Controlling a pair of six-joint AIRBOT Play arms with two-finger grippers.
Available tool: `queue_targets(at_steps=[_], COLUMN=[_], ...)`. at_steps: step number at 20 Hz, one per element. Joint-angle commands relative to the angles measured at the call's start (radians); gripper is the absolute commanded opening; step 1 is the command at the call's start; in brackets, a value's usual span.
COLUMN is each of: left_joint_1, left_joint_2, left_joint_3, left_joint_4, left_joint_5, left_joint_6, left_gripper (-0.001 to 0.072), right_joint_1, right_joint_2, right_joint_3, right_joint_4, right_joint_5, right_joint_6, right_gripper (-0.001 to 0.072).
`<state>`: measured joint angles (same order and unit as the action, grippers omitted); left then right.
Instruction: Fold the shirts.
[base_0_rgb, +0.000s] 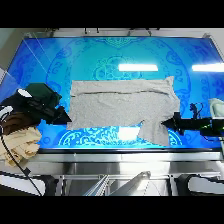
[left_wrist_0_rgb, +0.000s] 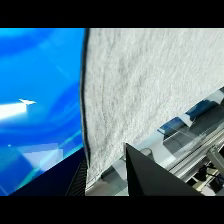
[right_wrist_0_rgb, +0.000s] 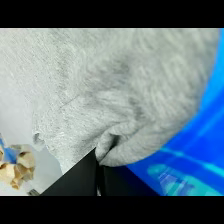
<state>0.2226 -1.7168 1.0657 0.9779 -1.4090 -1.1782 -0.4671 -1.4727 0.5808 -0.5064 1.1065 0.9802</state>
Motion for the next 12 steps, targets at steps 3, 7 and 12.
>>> queue_targets(at_steps=[3,7,12], left_joint_1=[-0.081,-0.047,0.068], left_joint_2=[-0.001,0.014,0.093], left_joint_3=[-0.002,0.043,-0.019], left_joint_4=[-0.066,0.005,0.072], left_joint_5=[0.072,0.019,-0.012], left_joint_6=[0.059,-0.002,-0.012], left_gripper=[0.0029,0.0028,0.0028], right_joint_1=[-0.017,-0.138,-0.22], right_joint_2=[0.012,0.055,0.113], right_joint_3=[0.0,0.0,0.0], right_joint_4=[0.007,-0.095,-0.14], right_joint_5=[0.061,0.176,0.299], right_joint_6=[-0.01,0.012,0.078], right_gripper=[0.0013,0.0013,0.0013])
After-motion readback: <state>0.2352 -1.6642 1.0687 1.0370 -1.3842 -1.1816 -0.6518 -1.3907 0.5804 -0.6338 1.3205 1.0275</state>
